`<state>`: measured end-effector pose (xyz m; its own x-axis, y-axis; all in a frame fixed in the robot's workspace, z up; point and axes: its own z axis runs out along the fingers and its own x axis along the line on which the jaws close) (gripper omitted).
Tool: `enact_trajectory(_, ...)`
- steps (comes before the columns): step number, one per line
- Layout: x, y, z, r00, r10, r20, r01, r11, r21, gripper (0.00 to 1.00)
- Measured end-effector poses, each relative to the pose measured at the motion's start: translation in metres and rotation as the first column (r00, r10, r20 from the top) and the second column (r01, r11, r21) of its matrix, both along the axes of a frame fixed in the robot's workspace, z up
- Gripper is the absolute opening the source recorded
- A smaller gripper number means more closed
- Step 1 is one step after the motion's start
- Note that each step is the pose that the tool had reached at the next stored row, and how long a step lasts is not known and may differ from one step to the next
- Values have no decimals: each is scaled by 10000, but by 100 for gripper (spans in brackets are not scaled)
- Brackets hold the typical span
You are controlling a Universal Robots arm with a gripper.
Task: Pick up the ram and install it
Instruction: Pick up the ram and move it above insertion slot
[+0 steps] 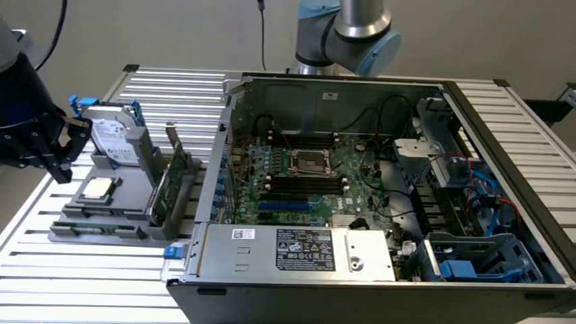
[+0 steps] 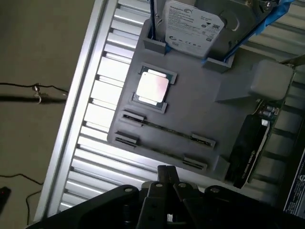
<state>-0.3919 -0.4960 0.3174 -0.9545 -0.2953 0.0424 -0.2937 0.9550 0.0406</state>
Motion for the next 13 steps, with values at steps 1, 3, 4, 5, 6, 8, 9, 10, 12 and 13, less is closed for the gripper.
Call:
enact_trajectory(1, 0, 0, -7, 9998, 181, 1, -181, 9998, 0, 11)
enact_trajectory(3, 0, 0, -21, 9985, 556, 1, -556, 9985, 0, 11)
enact_trajectory(4, 0, 0, -27, 9973, 735, 1, -735, 9973, 0, 11)
enact_trajectory(5, 0, 0, -34, 9958, 914, 1, -914, 9958, 0, 11)
enact_trajectory(6, 0, 0, -41, 9940, 1094, 1, -1094, 9940, 0, 11)
enact_trajectory(8, 0, 0, -56, 9894, 1451, 2, -1451, 9894, 1, 11)
enact_trajectory(9, 0, 0, -63, 9865, 1638, 1, -1638, 9865, 0, 11)
enact_trajectory(10, 0, 0, -70, 9834, 1816, 1, -1816, 9834, 0, 11)
enact_trajectory(12, 0, 0, -85, 9762, 2168, 1, -2168, 9762, 0, 11)
enact_trajectory(13, 0, 0, -92, 9720, 2349, 1, -2349, 9720, 0, 11)
